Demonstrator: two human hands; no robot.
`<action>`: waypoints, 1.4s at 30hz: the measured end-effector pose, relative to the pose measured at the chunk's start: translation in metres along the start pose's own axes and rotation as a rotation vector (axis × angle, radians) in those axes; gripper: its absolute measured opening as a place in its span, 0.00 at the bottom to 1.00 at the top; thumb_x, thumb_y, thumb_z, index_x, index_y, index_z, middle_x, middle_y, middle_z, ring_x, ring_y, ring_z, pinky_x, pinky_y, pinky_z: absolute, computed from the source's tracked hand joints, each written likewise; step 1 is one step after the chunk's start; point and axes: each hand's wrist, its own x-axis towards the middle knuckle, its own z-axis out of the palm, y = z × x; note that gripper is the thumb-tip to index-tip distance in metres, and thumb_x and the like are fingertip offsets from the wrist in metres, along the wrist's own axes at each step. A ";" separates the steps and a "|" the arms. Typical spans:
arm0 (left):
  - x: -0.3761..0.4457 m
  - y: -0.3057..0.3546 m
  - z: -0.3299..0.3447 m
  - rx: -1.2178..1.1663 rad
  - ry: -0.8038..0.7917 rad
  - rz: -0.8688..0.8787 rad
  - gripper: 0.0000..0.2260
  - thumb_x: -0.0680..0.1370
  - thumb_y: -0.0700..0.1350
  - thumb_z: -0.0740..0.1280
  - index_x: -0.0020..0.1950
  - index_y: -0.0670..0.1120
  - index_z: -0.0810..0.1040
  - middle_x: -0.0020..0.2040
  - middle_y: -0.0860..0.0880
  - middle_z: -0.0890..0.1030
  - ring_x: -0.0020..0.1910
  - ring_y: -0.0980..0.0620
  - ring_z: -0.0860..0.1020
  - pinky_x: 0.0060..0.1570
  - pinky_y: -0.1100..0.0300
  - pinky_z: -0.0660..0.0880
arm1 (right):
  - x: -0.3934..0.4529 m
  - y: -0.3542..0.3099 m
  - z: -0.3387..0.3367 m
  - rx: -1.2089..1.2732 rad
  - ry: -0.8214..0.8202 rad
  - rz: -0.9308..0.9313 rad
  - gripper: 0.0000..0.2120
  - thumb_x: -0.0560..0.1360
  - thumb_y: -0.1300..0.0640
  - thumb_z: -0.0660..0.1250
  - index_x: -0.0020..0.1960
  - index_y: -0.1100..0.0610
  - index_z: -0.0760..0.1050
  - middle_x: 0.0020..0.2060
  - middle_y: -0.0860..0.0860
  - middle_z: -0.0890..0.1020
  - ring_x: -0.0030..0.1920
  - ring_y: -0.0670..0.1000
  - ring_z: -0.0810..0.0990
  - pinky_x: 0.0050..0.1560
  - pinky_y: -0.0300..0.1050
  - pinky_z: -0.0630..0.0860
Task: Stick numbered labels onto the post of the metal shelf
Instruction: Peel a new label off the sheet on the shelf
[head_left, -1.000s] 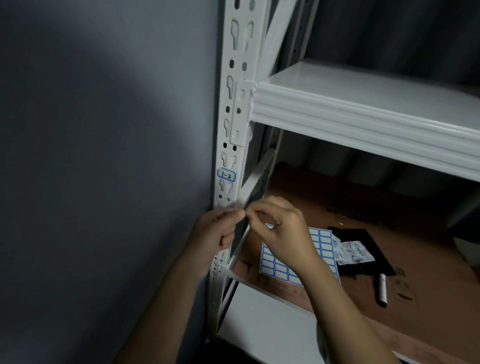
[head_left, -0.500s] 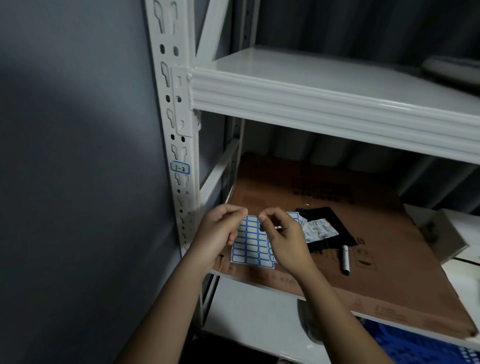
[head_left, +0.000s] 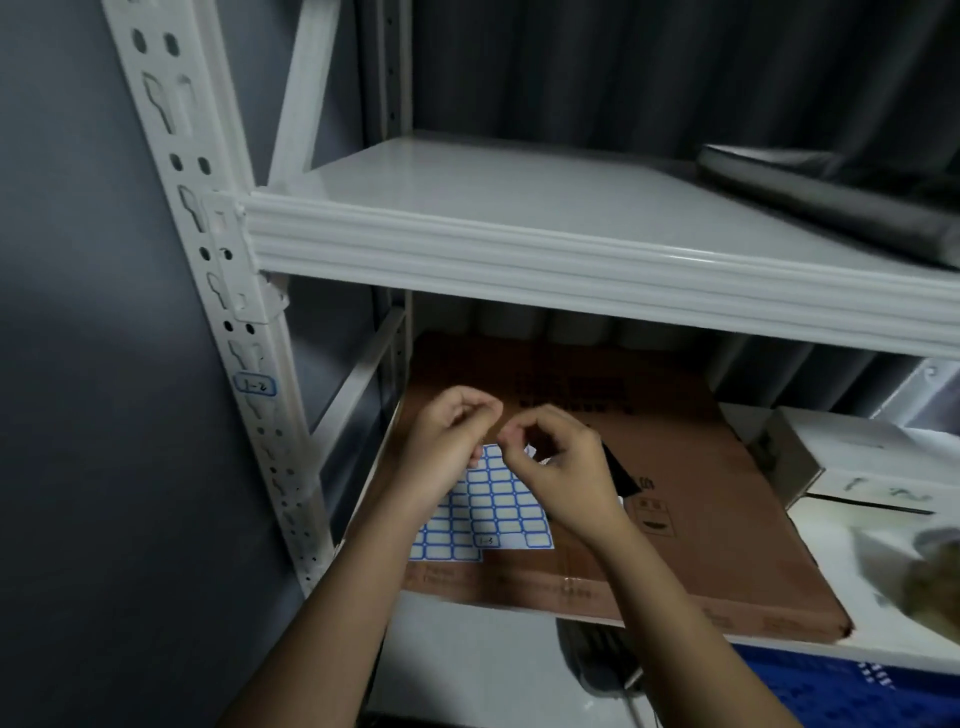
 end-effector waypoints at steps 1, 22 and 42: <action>0.002 0.005 0.006 0.000 -0.017 0.027 0.04 0.78 0.38 0.64 0.45 0.44 0.76 0.31 0.53 0.73 0.24 0.60 0.68 0.25 0.69 0.66 | 0.000 -0.003 -0.008 -0.004 0.025 -0.012 0.07 0.69 0.67 0.69 0.41 0.56 0.79 0.37 0.49 0.81 0.39 0.45 0.78 0.41 0.34 0.73; 0.001 0.187 0.131 0.079 -0.169 0.689 0.04 0.78 0.45 0.64 0.43 0.50 0.74 0.30 0.52 0.77 0.30 0.53 0.77 0.37 0.52 0.78 | 0.063 -0.112 -0.211 -0.459 0.731 -0.148 0.06 0.76 0.53 0.68 0.48 0.54 0.82 0.42 0.48 0.82 0.42 0.47 0.80 0.45 0.44 0.77; 0.055 0.207 0.240 1.183 -0.346 0.811 0.23 0.73 0.68 0.58 0.48 0.49 0.75 0.53 0.47 0.76 0.55 0.47 0.72 0.50 0.52 0.69 | 0.132 -0.030 -0.318 -0.565 0.289 0.182 0.06 0.76 0.54 0.67 0.46 0.55 0.80 0.41 0.52 0.82 0.43 0.51 0.79 0.43 0.43 0.72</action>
